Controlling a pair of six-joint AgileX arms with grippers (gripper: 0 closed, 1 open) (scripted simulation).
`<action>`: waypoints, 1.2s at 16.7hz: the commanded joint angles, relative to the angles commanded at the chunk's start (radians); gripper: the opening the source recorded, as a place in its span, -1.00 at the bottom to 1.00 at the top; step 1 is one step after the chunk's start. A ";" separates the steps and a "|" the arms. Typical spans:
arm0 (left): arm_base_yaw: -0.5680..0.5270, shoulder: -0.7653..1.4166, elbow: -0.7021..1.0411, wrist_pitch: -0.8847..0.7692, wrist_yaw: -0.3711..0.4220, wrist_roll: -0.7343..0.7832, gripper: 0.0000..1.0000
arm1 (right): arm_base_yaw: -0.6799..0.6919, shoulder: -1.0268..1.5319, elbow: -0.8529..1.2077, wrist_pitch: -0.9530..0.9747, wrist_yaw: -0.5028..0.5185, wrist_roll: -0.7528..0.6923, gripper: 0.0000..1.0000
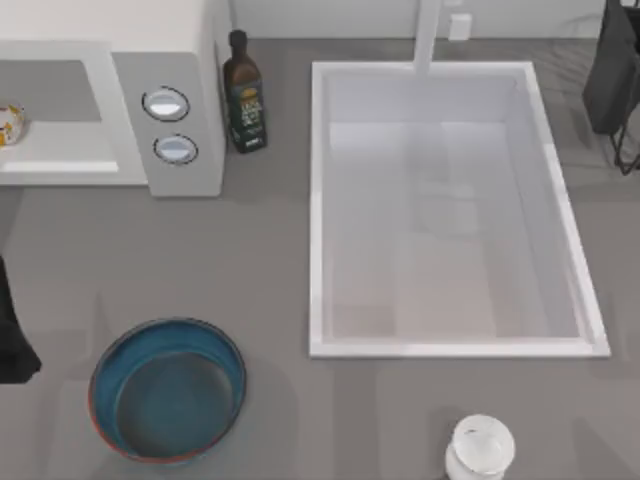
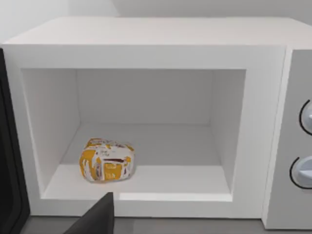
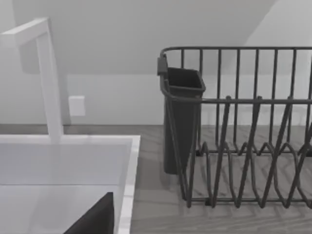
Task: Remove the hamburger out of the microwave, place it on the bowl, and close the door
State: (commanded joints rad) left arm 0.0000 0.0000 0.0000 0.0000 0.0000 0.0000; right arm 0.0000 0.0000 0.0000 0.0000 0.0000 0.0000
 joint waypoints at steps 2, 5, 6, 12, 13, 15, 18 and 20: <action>0.000 0.000 0.000 0.000 0.000 0.000 1.00 | 0.000 0.000 0.000 0.000 0.000 0.000 1.00; 0.000 0.000 0.000 0.000 0.000 0.000 1.00 | 0.000 0.000 0.000 0.000 0.000 0.000 1.00; 0.000 0.000 0.000 0.000 0.000 0.000 1.00 | 0.000 0.000 0.000 0.000 0.000 0.000 1.00; 0.000 0.000 0.000 0.000 0.000 0.000 1.00 | 0.000 0.000 0.000 0.000 0.000 0.000 1.00; 0.000 0.000 0.000 0.000 0.000 0.000 1.00 | 0.000 0.000 0.000 0.000 0.000 0.000 1.00; 0.001 0.010 0.004 0.003 0.001 0.000 1.00 | 0.000 0.000 0.000 0.000 0.000 0.000 1.00; 0.010 0.099 0.038 0.040 0.008 0.003 1.00 | 0.000 0.000 0.000 0.000 0.000 0.000 1.00; 0.022 0.208 0.083 0.089 0.018 0.007 1.00 | 0.000 0.000 0.000 0.000 0.000 0.000 1.00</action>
State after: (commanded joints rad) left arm 0.0223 0.2079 0.0833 0.0890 0.0179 0.0065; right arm 0.0000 0.0000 0.0000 0.0000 0.0000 0.0000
